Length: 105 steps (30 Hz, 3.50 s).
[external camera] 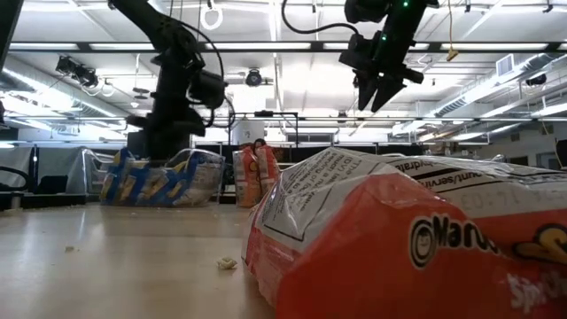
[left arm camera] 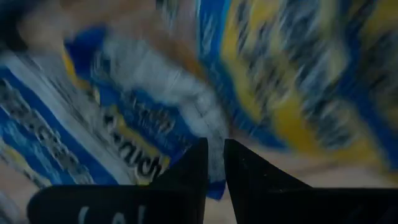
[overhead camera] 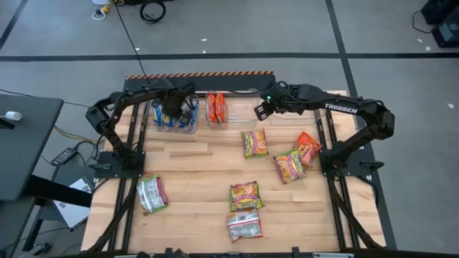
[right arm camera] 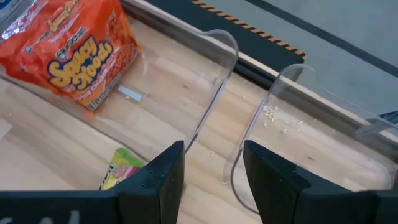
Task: Sort Maruchan noodles
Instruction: Adjust the blue noodle packs into the left transparent bin, then adjust the green noodle pack
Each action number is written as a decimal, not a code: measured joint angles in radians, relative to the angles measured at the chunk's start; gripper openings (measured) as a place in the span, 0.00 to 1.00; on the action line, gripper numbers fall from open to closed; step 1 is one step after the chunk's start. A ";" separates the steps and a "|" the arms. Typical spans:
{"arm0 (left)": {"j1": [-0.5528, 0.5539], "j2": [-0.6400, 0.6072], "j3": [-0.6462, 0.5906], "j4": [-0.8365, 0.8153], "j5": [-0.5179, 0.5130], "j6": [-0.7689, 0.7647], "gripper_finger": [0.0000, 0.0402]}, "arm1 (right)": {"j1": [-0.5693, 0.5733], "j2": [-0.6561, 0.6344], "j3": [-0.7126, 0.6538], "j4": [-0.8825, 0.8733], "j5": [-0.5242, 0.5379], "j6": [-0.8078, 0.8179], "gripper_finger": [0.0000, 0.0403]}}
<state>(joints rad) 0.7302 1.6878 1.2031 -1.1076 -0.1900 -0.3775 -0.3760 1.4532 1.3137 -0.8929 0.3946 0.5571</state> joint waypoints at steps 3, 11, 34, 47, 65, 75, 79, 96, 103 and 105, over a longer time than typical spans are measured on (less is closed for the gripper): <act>-0.025 0.000 -0.023 -0.061 0.046 0.004 0.15 | 0.010 0.000 -0.001 0.001 -0.001 0.000 0.43; -0.056 -0.036 -0.025 -0.134 0.138 0.048 0.15 | 0.014 0.000 -0.001 0.001 -0.002 0.000 0.43; 0.038 -0.103 -0.025 0.149 -0.075 0.049 0.15 | 0.040 -0.013 -0.001 -0.003 -0.003 -0.008 0.43; -0.205 -0.139 -0.031 0.266 -0.102 -0.126 0.15 | 0.094 -0.039 -0.001 -0.053 -0.052 -0.062 0.43; -0.274 -0.175 -0.048 -0.039 -0.155 -0.188 0.15 | 0.155 -0.041 -0.001 -0.094 -0.078 -0.089 0.43; -0.304 -0.368 0.003 -0.036 -0.191 -0.192 0.15 | 0.473 -0.050 -0.001 -0.232 -0.076 0.046 0.43; -0.381 -0.444 0.003 0.042 -0.186 -0.197 0.15 | 0.579 -0.050 -0.001 -0.305 -0.099 0.207 0.43; -0.761 -0.504 0.000 0.150 -0.265 -0.252 0.15 | 0.564 -0.108 -0.253 -0.489 -0.243 0.590 0.48; -0.806 -0.504 0.000 0.076 -0.296 -0.271 0.15 | 0.495 -0.097 -0.499 -0.250 -0.286 0.593 0.47; -0.813 -0.504 0.000 0.076 -0.297 -0.260 0.15 | 0.485 -0.097 -0.548 -0.134 -0.339 0.599 0.47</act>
<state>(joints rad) -0.0831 1.1839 1.2034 -1.0318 -0.4871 -0.6370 0.1090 1.3567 0.7653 -1.0274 0.0556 1.1561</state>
